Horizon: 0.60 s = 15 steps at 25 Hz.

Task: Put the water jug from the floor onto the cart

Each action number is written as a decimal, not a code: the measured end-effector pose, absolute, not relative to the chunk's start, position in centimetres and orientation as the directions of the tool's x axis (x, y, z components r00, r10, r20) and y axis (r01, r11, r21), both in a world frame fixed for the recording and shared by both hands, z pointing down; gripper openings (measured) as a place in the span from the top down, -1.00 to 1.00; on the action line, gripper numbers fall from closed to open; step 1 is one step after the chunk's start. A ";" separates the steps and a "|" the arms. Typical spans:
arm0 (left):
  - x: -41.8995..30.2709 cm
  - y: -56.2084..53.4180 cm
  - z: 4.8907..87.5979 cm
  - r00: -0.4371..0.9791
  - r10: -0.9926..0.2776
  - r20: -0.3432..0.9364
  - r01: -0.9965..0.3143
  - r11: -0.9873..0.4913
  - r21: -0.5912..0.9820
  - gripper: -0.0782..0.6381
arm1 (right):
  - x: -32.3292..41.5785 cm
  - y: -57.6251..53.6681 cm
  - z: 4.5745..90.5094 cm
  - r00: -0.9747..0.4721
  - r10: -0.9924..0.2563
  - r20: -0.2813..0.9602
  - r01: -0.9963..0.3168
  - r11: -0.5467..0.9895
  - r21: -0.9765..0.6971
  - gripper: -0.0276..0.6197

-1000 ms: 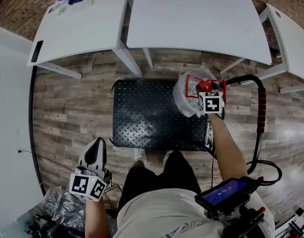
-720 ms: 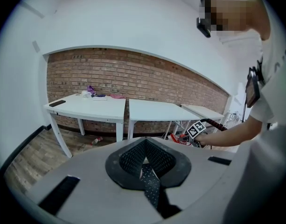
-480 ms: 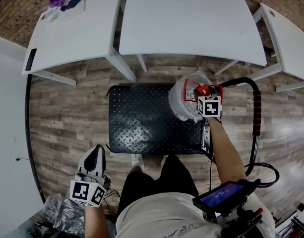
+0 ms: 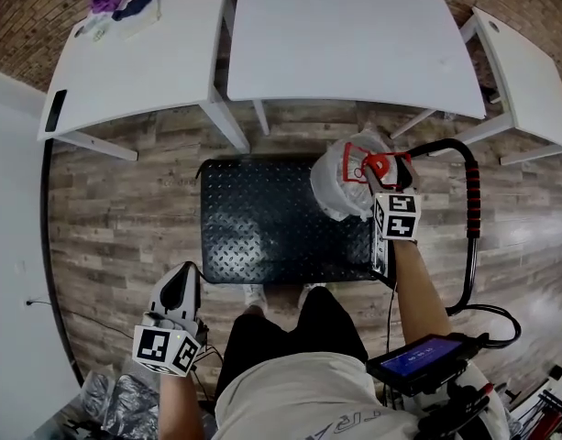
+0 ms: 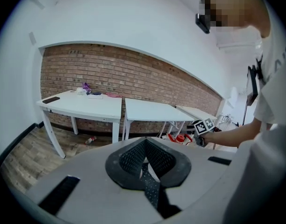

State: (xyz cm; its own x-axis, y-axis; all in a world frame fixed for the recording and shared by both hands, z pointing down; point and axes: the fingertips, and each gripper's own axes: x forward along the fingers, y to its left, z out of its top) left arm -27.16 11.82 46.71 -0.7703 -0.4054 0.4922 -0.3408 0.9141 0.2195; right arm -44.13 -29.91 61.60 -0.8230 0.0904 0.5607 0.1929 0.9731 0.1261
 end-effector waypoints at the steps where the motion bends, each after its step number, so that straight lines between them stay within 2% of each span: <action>1: -27.4 12.1 46.6 -0.770 -0.418 0.482 -0.351 0.908 0.228 0.78 | -43.7 -29.2 59.2 -0.852 0.093 0.515 0.186 0.973 0.133 -0.06; 5: -28.4 12.4 45.8 -0.759 -0.490 0.430 -0.418 0.872 0.256 0.78 | -41.1 -26.1 50.6 -0.922 0.099 0.374 0.168 0.973 0.156 -0.06; 9: -28.8 12.7 44.2 -0.742 -0.534 0.406 -0.519 0.840 0.158 0.78 | -37.1 -22.9 44.2 -0.953 0.090 0.288 0.154 0.966 0.206 -0.05; 15: -28.6 13.2 41.6 -0.696 -0.642 0.322 -0.630 0.761 0.157 0.78 | -30.9 -19.4 37.8 -0.979 0.012 0.203 0.060 0.972 0.229 0.27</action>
